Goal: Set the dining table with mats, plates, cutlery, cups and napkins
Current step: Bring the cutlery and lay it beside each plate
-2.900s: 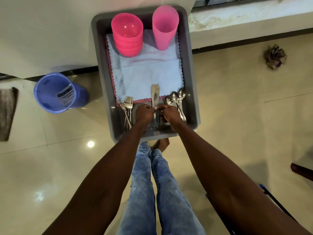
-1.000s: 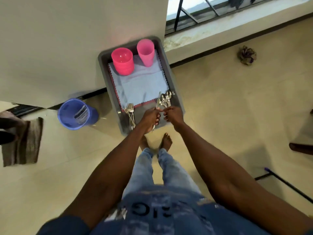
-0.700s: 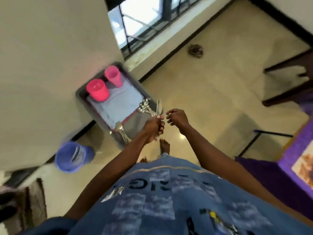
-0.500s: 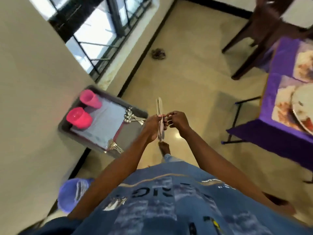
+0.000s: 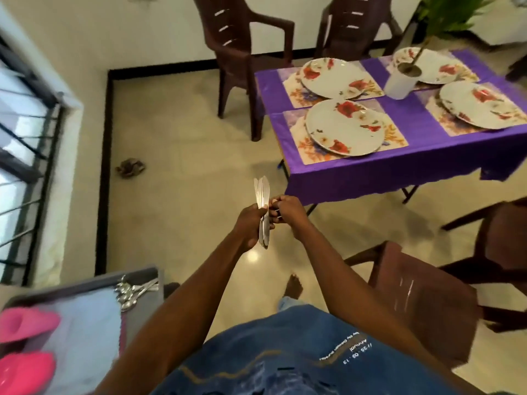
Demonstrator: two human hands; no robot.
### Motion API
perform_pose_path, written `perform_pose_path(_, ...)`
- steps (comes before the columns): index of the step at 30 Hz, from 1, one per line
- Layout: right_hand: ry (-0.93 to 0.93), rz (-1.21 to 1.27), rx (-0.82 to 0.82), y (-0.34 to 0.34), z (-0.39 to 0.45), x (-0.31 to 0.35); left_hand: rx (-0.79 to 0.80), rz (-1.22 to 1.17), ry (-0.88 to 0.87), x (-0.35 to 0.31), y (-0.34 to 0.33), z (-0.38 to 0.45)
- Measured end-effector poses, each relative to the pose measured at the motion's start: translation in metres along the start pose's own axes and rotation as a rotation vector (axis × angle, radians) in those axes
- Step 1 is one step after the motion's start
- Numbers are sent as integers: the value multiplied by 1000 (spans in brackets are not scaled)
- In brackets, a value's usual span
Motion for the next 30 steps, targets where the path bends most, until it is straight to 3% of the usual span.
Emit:
perform_pose_path(9, -25, 64, -82, 116, 72, 25, -2, -116, 75, -29, -127, 64)
perform_pose_path(18, -40, 69, -148, 245, 155, 45, 7, -27, 154, -69, -272, 126)
perform_pose_path(30, -28, 95, -170, 336, 274, 85, 38, 56, 226, -102, -377, 255)
Point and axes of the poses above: each hand's wrist, its own z-axis towards the middle knuckle, its own y-axis out of the back of the hand, x = y × z, the point moved 2 cm from there along z, towards the middle knuckle, and after that the axes turned 5 degrees about -x, right-handed, at the moved point
